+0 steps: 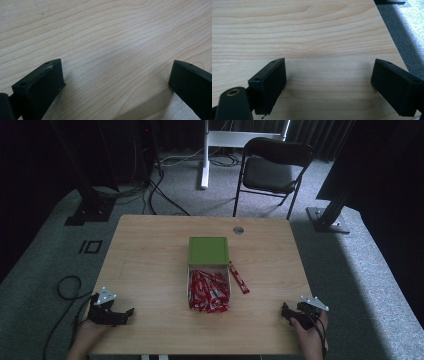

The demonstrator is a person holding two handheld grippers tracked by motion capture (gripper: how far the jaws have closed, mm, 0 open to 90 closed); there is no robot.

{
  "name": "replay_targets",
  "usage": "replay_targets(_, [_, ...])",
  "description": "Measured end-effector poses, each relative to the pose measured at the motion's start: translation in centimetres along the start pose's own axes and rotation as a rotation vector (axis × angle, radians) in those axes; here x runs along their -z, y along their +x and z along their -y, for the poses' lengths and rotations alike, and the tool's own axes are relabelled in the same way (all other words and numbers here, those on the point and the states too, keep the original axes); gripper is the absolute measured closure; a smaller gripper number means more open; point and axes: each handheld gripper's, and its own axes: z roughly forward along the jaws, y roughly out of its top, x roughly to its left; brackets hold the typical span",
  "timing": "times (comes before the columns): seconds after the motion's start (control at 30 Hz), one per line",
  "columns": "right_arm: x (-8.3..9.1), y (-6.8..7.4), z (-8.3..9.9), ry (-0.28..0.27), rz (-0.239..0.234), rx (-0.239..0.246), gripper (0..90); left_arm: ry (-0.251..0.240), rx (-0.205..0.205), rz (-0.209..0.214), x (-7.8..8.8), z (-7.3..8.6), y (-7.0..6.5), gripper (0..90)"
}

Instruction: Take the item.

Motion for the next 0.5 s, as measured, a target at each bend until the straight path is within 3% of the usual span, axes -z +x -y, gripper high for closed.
replay_targets(0.5, [0.03, -0.01, 0.06, -0.003, -0.003, 0.0, 12.6, 0.0, -0.001, 0.0, 0.0, 0.0, 0.0, 0.7])
